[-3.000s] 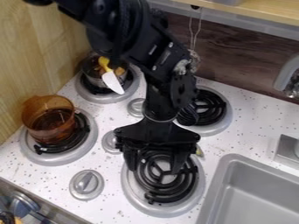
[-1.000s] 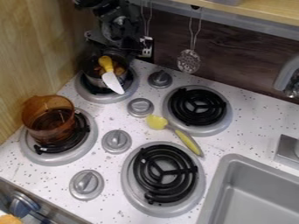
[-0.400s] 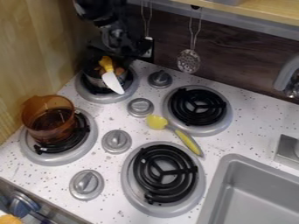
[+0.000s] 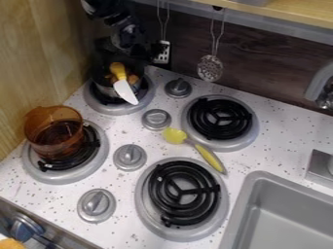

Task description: Move the white knife with yellow handle from the silver pot to the orange plastic pot below it

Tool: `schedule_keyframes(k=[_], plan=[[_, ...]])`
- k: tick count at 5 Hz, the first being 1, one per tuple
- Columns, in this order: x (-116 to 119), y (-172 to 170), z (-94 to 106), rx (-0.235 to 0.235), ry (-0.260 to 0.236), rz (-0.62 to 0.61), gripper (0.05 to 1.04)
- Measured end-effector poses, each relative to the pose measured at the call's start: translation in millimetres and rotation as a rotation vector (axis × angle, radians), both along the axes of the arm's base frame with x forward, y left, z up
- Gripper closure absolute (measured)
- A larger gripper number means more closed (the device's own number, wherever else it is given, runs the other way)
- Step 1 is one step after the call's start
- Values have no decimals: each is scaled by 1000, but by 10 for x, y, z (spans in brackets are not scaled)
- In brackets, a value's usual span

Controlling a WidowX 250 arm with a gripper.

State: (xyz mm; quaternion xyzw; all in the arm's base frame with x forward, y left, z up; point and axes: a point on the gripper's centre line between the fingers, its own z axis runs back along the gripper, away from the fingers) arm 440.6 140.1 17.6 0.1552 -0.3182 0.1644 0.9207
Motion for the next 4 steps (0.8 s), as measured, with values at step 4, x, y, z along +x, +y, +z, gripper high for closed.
schedule_keyframes(k=[4], plan=[[-89,104,-134,-139,-5,161,85]])
